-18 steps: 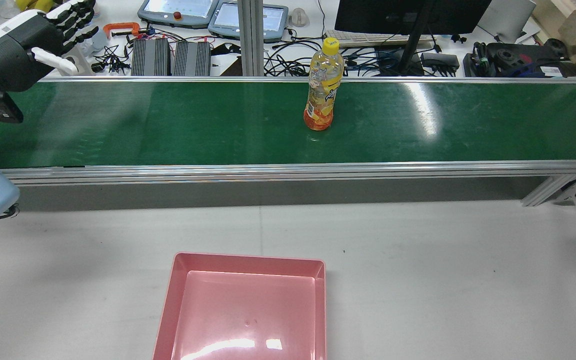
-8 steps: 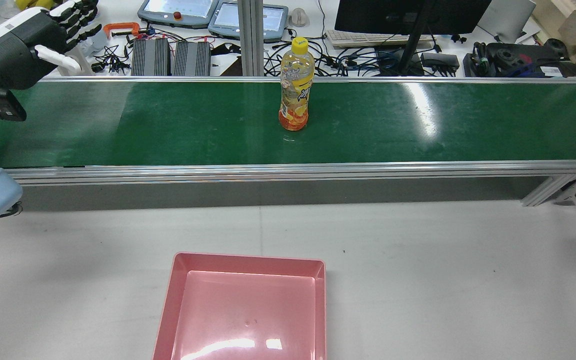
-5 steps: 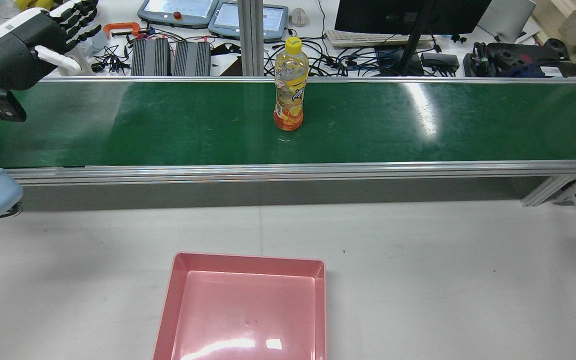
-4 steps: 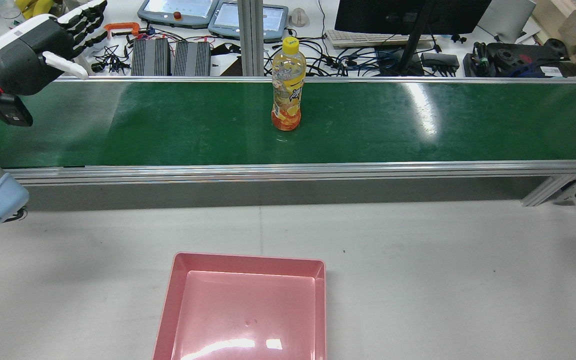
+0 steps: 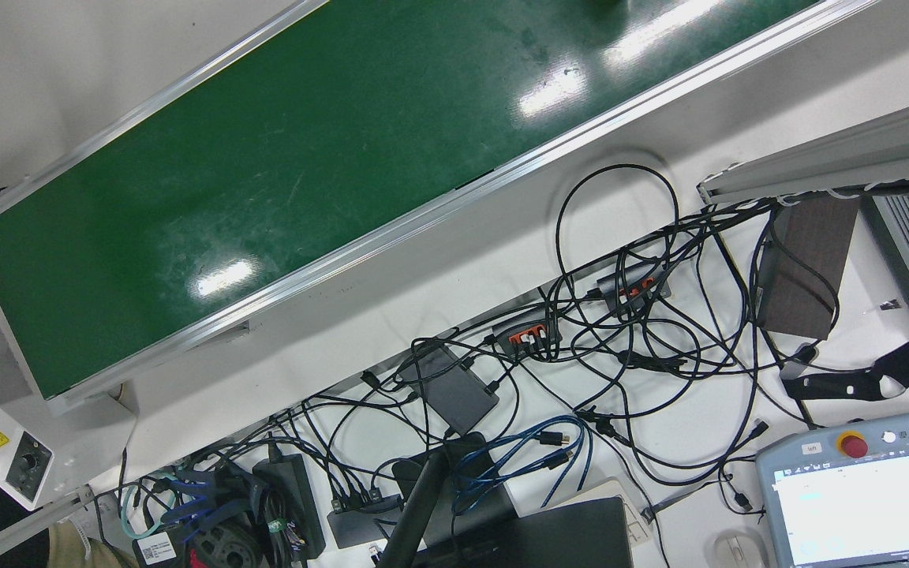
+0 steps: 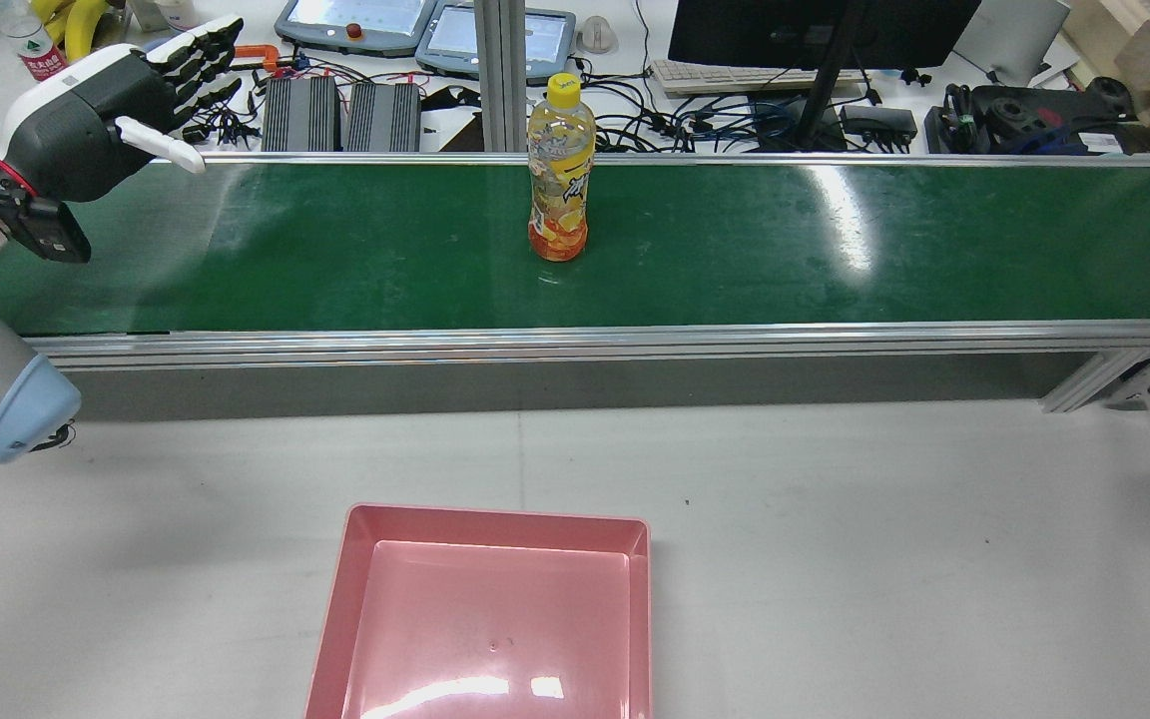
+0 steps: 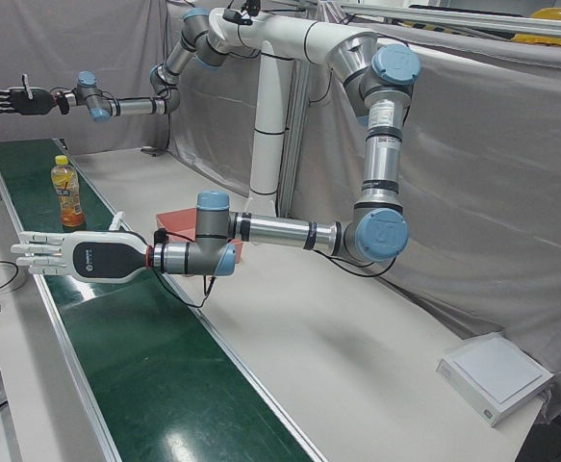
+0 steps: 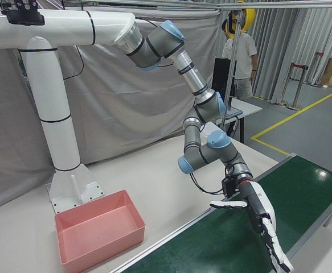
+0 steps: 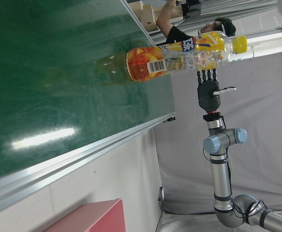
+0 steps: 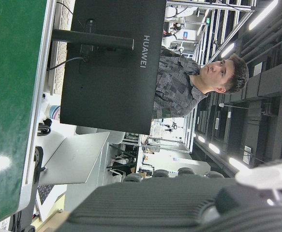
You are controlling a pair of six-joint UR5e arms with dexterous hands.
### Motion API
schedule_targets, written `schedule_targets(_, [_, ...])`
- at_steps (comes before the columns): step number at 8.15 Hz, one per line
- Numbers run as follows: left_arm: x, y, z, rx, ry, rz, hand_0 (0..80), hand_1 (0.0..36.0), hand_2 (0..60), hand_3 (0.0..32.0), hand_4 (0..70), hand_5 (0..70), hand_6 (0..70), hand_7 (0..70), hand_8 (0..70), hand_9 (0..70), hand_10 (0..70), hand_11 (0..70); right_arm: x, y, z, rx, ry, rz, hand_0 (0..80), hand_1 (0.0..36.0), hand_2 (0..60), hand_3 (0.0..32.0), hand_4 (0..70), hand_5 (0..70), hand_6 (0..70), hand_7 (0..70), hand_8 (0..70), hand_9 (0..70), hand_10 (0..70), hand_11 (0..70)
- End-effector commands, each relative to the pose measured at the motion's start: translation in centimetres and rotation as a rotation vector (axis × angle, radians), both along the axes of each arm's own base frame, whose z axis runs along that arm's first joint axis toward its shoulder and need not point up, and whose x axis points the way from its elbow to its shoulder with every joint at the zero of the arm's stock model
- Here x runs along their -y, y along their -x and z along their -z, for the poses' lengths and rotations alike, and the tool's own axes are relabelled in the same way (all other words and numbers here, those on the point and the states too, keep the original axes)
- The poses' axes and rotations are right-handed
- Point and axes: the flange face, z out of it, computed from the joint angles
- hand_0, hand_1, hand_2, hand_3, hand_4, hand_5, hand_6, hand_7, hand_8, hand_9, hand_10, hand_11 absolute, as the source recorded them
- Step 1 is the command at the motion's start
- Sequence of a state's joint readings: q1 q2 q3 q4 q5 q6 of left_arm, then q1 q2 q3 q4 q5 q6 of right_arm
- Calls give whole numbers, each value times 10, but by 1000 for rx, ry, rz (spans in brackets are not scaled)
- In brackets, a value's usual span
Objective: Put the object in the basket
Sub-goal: 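Raise the left hand and open its fingers above the conveyor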
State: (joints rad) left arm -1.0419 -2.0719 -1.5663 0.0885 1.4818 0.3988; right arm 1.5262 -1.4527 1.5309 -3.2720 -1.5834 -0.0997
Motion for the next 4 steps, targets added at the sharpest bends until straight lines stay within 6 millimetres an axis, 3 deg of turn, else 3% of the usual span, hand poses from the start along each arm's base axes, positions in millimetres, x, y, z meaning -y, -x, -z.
schedule_targets(1, [0,0,1,-2,-1,-1,537,85,0,0,38,74,13,0,0,18,42,78,0,0,0,0,0,0,0,0,0,0,0,0,0,0,0,0,0,0])
schedule_targets(4, [0,0,1,-3,0,-2,536,85,0,0,38,75,12,0,0,15,41,77,0,0,0,0,0,0,0,0,0,0,0,0,0,0,0,0,0,0])
